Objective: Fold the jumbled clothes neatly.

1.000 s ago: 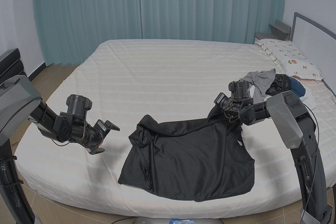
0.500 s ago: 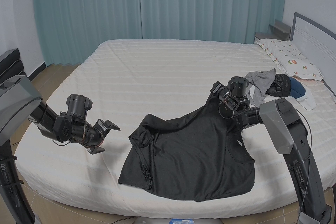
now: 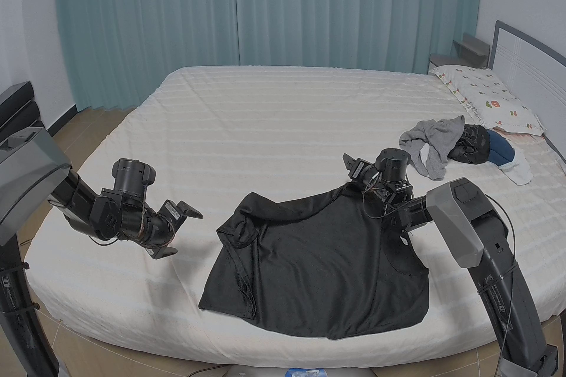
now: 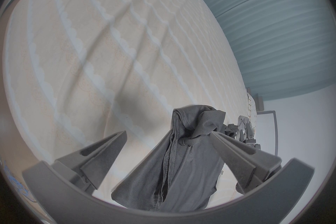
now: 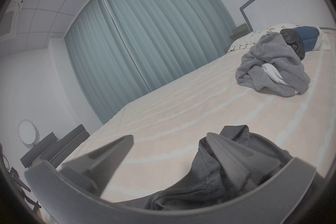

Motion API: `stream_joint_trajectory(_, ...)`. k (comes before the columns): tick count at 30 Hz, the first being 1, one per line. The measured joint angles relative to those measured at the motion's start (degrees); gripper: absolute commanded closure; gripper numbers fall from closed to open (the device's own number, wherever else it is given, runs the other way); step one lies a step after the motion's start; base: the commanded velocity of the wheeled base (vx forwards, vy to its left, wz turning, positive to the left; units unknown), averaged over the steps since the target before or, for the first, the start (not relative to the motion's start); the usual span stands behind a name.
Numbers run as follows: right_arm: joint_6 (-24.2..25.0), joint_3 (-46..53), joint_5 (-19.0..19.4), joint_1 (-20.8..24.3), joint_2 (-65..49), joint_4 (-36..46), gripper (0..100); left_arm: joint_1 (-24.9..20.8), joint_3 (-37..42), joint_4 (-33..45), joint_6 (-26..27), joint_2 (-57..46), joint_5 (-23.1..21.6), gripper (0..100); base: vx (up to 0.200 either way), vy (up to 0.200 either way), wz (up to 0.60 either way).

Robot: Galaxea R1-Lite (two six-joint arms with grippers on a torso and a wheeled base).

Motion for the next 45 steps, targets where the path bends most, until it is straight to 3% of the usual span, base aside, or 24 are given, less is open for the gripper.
stream_joint_trajectory(9,4.6,15.7,2.7,-0.4,-9.1,-0.3,0,-0.6,-0.8,-0.1,0.0,0.3,0.0,0,0.000,0.000,0.00)
stream_joint_trajectory(20,14.2,45.2,10.3,-2.2,-26.3,-0.4,0,-5.6,-5.2,-2.1,0.6,4.5,5.3,0,0.000,0.000,0.00)
stream_joint_trajectory(24,18.9,54.3,15.0,-3.8,-32.1,-1.0,0,-8.4,-8.4,-2.9,1.1,7.3,7.2,0,0.000,0.000,0.00)
stream_joint_trajectory(29,22.8,60.0,18.9,-6.5,-36.2,-4.2,0,-11.6,-11.8,-3.8,5.9,11.3,10.0,0,0.000,0.000,0.00)
stream_joint_trajectory(38,24.2,63.2,20.0,-8.0,-37.8,-5.9,0,-13.7,-14.0,-4.6,10.6,16.3,13.2,0,0.000,0.000,0.00)
stream_joint_trajectory(39,24.8,63.3,20.0,-8.0,-37.9,-5.9,0,-13.7,-14.2,-4.7,10.6,16.7,13.3,100,0.000,0.000,0.00)
stream_joint_trajectory(45,25.3,63.2,19.9,-8.0,-37.9,-5.9,0,-13.4,-14.7,-4.8,10.6,17.6,13.9,100,0.000,0.000,0.00)
